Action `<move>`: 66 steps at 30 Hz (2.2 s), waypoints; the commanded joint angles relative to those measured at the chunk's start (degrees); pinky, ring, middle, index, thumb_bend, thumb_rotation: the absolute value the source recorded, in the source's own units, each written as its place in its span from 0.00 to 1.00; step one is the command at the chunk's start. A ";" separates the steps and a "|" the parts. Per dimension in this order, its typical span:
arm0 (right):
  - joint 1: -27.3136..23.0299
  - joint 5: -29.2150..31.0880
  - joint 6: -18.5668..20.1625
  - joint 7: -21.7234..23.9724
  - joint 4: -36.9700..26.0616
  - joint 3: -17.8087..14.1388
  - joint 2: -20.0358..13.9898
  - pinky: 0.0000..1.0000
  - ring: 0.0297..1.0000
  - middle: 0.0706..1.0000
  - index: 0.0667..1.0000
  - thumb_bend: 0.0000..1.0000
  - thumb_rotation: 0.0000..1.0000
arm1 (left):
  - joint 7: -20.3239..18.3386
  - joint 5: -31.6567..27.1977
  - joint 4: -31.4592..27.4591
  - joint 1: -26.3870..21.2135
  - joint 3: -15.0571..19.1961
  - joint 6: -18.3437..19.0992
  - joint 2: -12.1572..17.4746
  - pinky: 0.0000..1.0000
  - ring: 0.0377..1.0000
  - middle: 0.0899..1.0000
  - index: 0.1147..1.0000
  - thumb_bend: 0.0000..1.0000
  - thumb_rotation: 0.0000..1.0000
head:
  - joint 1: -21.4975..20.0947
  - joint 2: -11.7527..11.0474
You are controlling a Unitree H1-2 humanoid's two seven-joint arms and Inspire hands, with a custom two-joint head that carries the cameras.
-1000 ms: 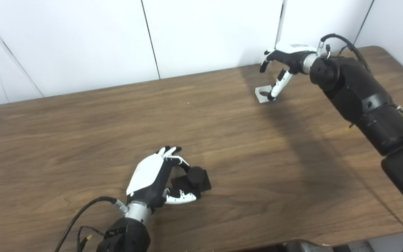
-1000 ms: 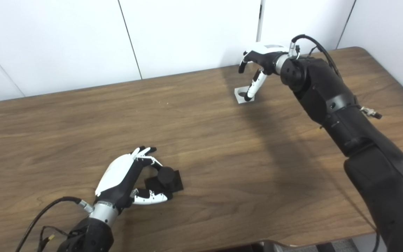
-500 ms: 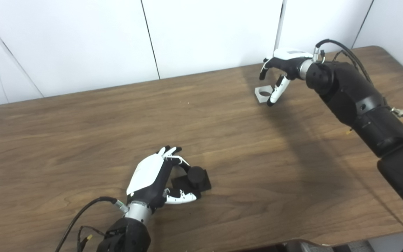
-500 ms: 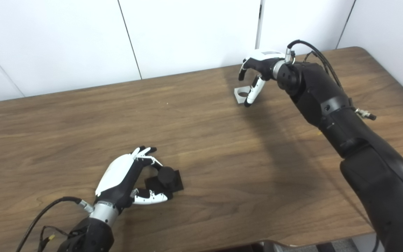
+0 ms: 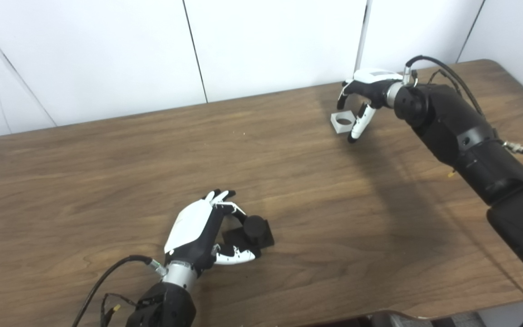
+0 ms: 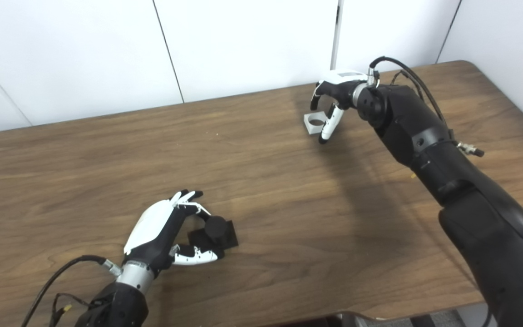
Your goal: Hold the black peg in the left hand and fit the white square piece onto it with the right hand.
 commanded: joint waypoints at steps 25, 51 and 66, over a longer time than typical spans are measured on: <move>-3.62 0.24 -1.00 -1.63 0.36 -0.79 -0.79 1.00 1.00 0.97 0.67 0.82 0.23 | 0.39 1.32 1.51 0.14 -0.68 1.04 -0.23 1.00 1.00 0.93 0.43 0.50 0.08 | 0.65 0.07; -3.55 -0.01 -3.37 -3.68 1.68 -0.35 -0.51 1.00 1.00 0.96 0.65 0.77 0.21 | 0.77 1.62 2.00 -0.29 -0.36 0.85 -0.58 1.00 1.00 0.93 0.43 0.50 0.08 | 0.63 -0.03; -3.23 -0.09 -3.07 -3.99 1.82 0.04 -0.42 1.00 1.00 0.94 0.62 0.77 0.19 | 1.91 1.94 2.43 -0.29 -0.46 0.15 -0.48 0.99 1.00 0.93 0.49 0.52 0.19 | 0.81 0.02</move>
